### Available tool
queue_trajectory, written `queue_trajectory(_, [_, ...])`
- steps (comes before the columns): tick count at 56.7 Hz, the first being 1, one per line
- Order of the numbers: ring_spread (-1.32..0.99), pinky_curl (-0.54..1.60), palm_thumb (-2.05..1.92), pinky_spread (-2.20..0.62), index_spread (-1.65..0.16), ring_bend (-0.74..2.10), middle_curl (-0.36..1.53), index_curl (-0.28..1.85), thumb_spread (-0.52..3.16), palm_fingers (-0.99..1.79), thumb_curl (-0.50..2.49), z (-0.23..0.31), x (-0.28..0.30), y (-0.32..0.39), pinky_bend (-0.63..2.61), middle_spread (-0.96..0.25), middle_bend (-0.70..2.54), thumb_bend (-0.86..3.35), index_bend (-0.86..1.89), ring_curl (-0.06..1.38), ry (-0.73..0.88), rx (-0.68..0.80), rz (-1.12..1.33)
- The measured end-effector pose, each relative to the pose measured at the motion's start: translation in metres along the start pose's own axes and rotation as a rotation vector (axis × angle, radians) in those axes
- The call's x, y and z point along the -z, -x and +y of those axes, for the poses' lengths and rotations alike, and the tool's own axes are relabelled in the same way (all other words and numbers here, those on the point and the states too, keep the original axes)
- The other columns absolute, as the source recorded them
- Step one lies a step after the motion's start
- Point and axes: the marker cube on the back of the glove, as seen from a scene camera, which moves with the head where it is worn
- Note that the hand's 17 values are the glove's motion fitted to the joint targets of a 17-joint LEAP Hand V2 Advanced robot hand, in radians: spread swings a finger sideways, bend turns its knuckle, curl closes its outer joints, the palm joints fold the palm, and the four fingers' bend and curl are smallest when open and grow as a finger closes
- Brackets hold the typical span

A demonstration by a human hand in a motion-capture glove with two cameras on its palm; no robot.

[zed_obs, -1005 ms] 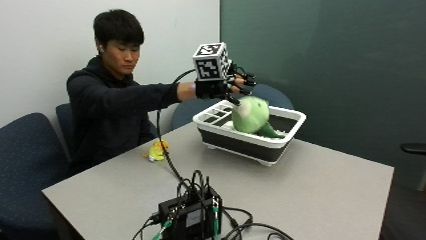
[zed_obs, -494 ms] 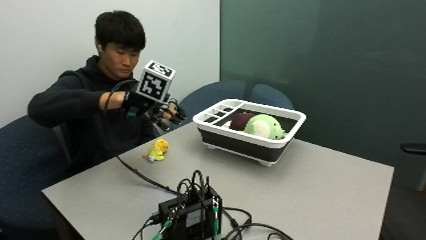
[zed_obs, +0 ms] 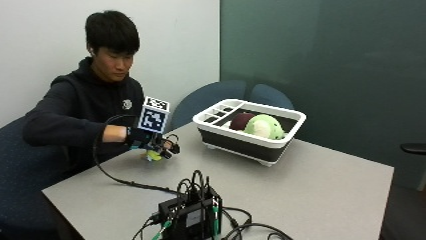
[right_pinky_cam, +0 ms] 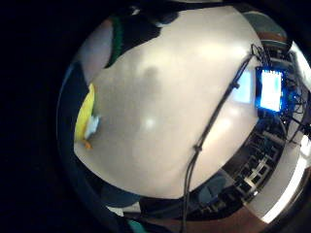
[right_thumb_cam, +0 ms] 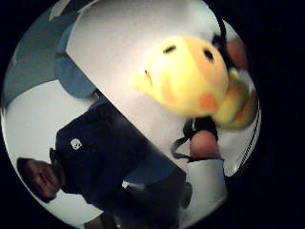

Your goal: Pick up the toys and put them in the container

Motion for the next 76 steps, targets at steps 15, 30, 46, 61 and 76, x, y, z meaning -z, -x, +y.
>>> queue_trajectory(15, [-0.12, 0.3, 0.69, 0.01, -0.24, 0.15, 0.37, 0.7, 1.17, 0.27, 0.64, -0.014, 0.033, 0.003, 0.4, -0.15, 0.54, 0.12, 1.05, 0.11, -0.096, 0.003, -0.159])
queue_trajectory(30, [-0.22, 0.31, 0.73, -0.01, -0.19, 0.19, 0.49, 0.79, 1.03, 0.27, 0.74, -0.045, 0.207, 0.013, 0.37, -0.27, 0.74, 0.09, 1.12, 0.12, -0.439, 0.039, -0.192])
queue_trajectory(46, [-0.3, 0.32, 0.73, -0.02, -0.19, 0.38, 0.54, 0.79, 0.96, 0.31, 0.81, -0.213, 0.291, 0.043, 0.4, -0.31, 0.75, 0.05, 0.99, 0.19, -0.74, -0.186, -0.412])
queue_trajectory(61, [-0.15, 0.42, 0.48, -0.01, -0.25, 0.37, 0.38, 0.59, 1.18, -0.23, 0.61, -0.244, 0.258, 0.034, 0.75, -0.07, 0.14, -0.04, 0.39, 0.23, -0.613, -0.232, -0.365])
queue_trajectory(76, [-0.08, 0.38, 0.41, 0.01, -0.27, 0.28, 0.29, 0.55, 1.29, -0.07, 0.5, -0.152, 0.236, -0.003, 0.61, 0.0, 0.1, 0.0, 0.39, 0.23, -0.71, -0.219, -0.386])
